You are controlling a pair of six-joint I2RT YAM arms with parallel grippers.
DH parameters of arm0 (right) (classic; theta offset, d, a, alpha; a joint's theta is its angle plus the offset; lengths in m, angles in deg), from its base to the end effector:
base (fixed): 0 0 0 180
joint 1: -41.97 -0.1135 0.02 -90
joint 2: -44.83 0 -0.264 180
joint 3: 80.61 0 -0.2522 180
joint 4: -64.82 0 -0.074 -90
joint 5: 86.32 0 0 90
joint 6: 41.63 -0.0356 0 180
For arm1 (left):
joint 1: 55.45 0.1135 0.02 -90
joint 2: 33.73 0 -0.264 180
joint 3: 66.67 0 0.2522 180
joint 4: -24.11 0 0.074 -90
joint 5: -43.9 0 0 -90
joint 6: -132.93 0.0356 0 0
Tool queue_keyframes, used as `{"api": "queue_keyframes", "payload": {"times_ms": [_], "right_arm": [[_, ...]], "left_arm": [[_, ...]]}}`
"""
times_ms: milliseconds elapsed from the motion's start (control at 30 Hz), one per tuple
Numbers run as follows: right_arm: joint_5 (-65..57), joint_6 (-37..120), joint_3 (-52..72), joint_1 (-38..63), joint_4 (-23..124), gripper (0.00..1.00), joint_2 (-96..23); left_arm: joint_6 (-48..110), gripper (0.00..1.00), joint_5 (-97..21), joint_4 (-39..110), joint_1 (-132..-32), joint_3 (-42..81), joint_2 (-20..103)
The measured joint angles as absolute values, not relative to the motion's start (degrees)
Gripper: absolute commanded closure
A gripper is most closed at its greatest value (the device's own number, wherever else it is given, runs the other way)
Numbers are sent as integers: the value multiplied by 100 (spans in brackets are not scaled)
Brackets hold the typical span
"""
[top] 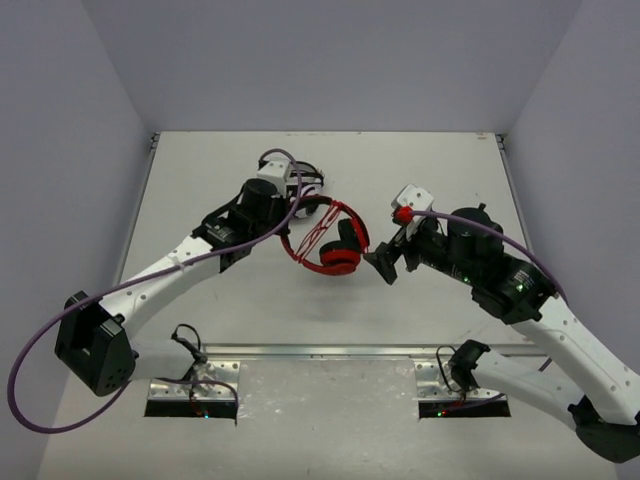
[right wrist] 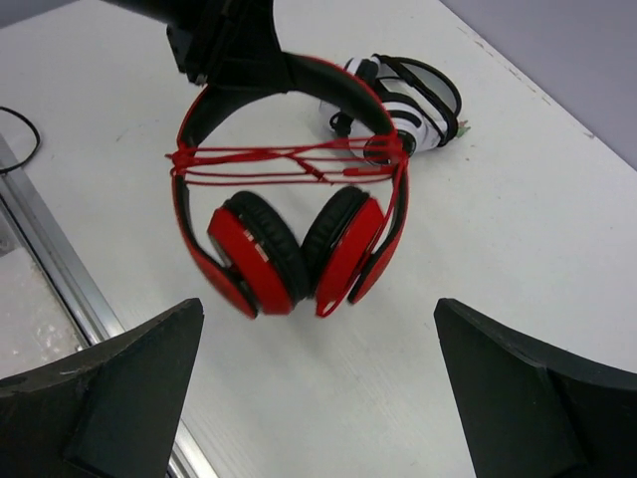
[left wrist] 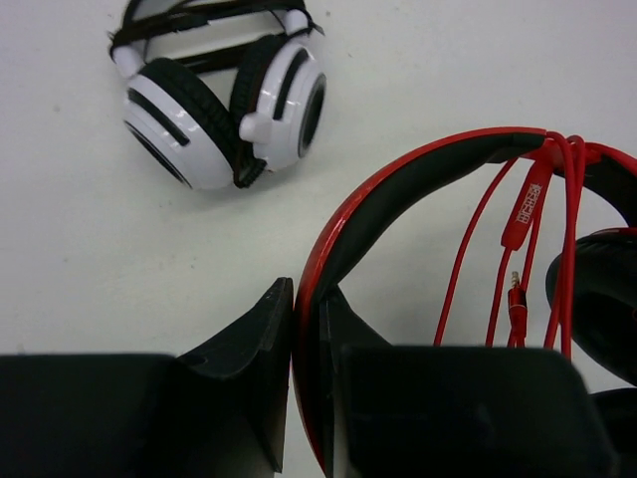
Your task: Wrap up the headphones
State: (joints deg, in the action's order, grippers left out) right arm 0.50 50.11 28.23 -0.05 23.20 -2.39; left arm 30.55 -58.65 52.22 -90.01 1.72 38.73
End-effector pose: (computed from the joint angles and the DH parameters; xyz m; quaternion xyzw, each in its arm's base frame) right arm 0.1291 0.1190 0.3763 -0.3160 0.7428 0.2241 0.5460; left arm 0.2383 -0.1548 0.2894 0.1155 0.8641 -0.1036 0.4789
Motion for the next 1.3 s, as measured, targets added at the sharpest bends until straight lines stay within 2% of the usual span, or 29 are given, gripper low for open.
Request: {"api": "queue_keyframes", "payload": {"times_ms": [267,533,700,900,1067,1300], "right_arm": [[111,4698,2820,-5,2206,1,19],[54,4552,2858,-5,2064,1,412],[-11,4464,2917,-5,2056,1,591],[-228,4346,3159,-5,2095,1,574],[-370,4309,3172,-5,2101,1,528],[-514,4276,3172,-5,2104,1,526]], "left_arm": [[3374,99,-5813,5478,-8490,1241,4297],[3153,100,-5916,5928,-6496,2065,4977],[2624,100,-6571,6252,-5664,2247,5185],[1396,100,-7247,6746,-5115,2247,5405],[-263,100,-7583,7113,-4973,2229,5705],[-2604,100,-8132,8005,-5080,2625,6841]]}}
